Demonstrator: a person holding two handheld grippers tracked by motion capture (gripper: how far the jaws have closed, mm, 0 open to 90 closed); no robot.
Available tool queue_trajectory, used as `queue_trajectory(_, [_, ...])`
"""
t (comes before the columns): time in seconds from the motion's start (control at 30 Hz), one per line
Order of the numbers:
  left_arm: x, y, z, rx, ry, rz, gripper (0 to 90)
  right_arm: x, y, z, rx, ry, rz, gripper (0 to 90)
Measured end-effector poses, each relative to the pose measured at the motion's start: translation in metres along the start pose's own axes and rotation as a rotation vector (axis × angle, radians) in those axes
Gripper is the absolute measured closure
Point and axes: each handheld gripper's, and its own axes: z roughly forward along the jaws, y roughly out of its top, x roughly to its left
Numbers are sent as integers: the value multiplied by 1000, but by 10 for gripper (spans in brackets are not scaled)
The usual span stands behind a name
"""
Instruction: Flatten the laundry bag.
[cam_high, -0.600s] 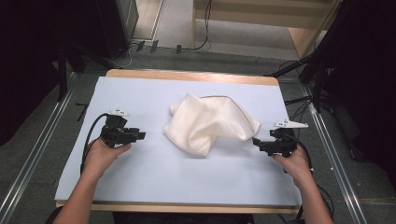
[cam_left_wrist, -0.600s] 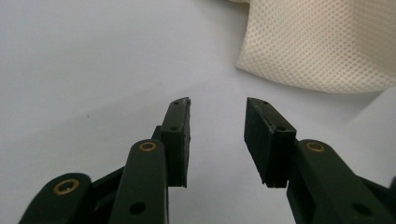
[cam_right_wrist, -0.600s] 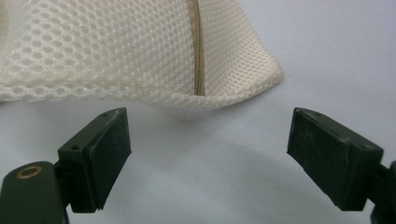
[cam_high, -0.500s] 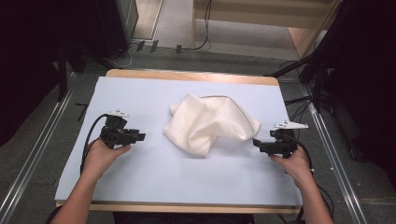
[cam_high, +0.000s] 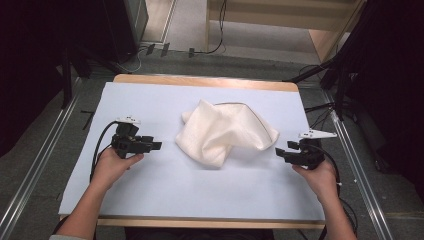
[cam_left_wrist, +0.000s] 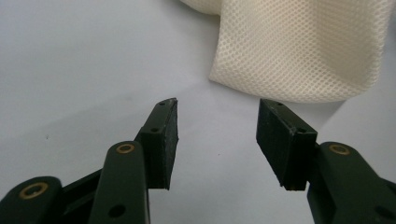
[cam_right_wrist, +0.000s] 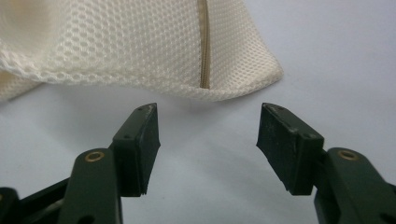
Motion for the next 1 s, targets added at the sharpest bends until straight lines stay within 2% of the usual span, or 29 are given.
queue_trajectory(0.1, [0,-1,2,6,20,27,494,-2,1,-6,-8,3,28,446])
queue_trajectory(0.17, [1,-1,2,6,19,27,456,-2,2,-8,-16,-1,27,456])
queue_trajectory(0.27, [2,1,3,1,0,5,407,1,5,-14,-25,-1,23,513])
queue_trajectory(0.53, [0,1,3,6,3,26,404,10,15,-22,-4,16,34,619])
queue_trajectory(0.67, [-1,1,3,2,-1,24,403,14,20,-24,-13,23,21,632])
queue_trajectory(1.0, [-5,3,5,4,-5,38,400,40,54,-19,-19,57,-18,597])
